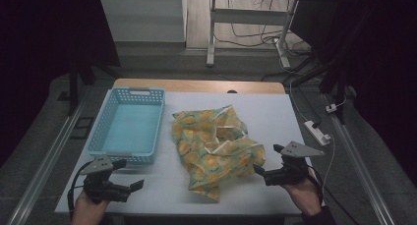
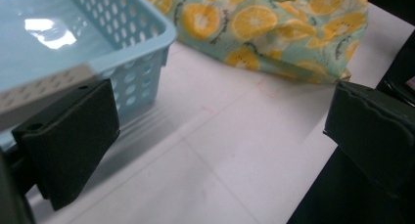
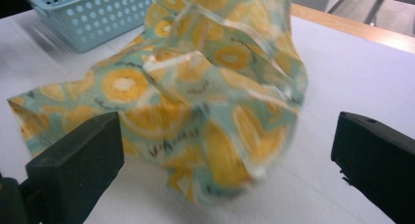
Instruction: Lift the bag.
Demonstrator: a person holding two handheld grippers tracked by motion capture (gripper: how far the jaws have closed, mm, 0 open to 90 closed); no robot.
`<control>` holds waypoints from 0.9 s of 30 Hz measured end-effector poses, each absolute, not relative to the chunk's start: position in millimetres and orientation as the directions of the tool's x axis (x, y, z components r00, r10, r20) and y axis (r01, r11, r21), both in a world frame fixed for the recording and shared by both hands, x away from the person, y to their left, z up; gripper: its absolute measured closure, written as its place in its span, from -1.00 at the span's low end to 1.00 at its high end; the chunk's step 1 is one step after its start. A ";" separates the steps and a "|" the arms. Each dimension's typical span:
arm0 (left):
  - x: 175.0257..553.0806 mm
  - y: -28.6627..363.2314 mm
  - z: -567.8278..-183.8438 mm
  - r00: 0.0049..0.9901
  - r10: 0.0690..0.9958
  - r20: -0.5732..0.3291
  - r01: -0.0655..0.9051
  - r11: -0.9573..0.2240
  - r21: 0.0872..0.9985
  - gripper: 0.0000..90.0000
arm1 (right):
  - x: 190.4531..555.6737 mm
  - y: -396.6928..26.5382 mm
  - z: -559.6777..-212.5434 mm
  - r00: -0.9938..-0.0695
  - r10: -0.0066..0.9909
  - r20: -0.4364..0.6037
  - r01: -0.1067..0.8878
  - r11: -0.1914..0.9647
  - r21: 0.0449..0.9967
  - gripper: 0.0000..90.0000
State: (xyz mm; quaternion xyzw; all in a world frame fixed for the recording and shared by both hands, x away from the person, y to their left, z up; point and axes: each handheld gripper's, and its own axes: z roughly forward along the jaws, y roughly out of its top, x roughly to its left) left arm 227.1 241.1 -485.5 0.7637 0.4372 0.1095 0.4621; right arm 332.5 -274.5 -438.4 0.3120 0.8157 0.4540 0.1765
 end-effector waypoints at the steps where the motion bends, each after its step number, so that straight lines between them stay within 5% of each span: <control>1: 224.9 243.1 -486.4 0.589 0.773 -0.236 0.568 -0.188 0.801 -1.00 | 330.8 -277.2 -440.3 -0.737 0.676 -0.001 0.352 0.384 0.853 -1.00; 27: 196.9 274.1 -520.5 0.461 0.855 -0.239 0.676 -0.164 0.719 -1.00 | 285.2 -348.2 -494.8 -0.590 0.806 0.039 0.536 0.355 0.766 -1.00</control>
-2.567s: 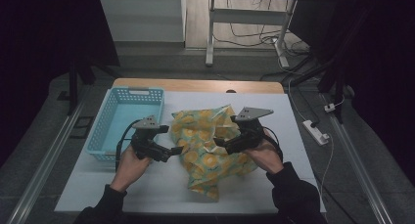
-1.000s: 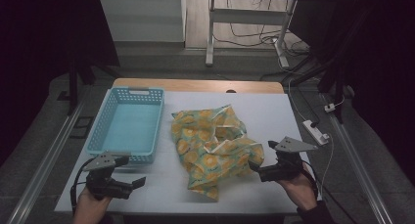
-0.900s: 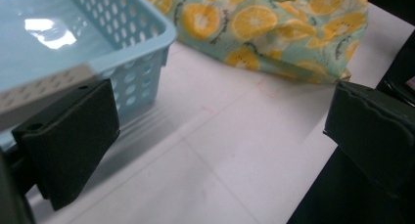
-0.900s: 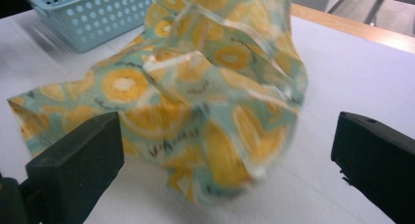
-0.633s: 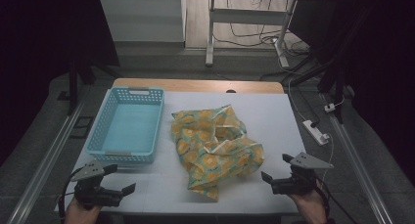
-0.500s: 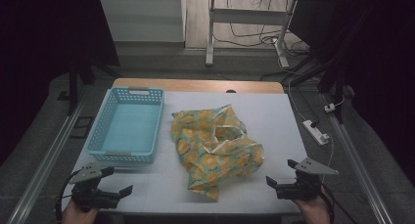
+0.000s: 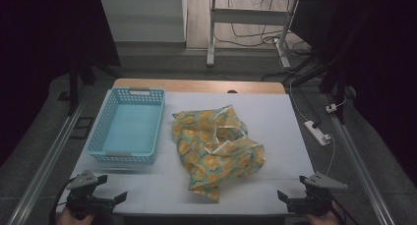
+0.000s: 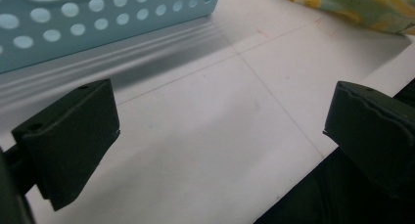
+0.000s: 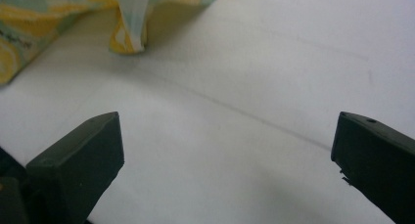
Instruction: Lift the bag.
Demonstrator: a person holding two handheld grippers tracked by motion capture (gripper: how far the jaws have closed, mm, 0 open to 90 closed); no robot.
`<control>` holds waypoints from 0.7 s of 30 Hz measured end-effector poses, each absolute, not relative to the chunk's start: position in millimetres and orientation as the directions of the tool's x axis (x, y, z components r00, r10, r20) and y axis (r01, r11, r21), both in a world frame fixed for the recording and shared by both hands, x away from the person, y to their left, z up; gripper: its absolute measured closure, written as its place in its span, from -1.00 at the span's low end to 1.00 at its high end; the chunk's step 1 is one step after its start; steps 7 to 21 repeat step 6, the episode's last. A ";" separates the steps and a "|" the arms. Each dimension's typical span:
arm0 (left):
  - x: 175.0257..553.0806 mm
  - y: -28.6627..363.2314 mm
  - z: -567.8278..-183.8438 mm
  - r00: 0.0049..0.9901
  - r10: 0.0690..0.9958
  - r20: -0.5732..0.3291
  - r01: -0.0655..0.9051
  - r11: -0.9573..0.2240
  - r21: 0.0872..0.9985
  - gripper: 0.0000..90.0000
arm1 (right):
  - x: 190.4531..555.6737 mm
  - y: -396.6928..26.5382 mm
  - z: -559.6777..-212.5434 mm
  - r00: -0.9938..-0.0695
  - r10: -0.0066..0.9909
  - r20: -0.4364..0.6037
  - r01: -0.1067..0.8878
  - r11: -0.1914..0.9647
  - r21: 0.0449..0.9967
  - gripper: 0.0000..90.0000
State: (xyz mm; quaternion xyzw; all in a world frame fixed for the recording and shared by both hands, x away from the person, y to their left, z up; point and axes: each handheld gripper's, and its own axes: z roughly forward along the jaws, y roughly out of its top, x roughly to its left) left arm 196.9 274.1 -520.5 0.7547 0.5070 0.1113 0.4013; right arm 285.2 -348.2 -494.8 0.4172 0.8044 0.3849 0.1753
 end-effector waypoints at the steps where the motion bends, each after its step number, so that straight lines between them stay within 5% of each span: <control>1: 196.7 274.4 -520.8 0.457 0.857 -0.238 0.680 -0.164 0.715 -1.00 | 284.6 -348.5 -496.1 -0.589 0.807 0.039 0.545 0.361 0.757 -1.00; 21: 198.6 273.6 -521.3 0.452 0.858 -0.244 0.693 -0.165 0.702 -1.00 | 284.8 -348.9 -497.4 -0.582 0.812 0.037 0.557 0.365 0.746 -1.00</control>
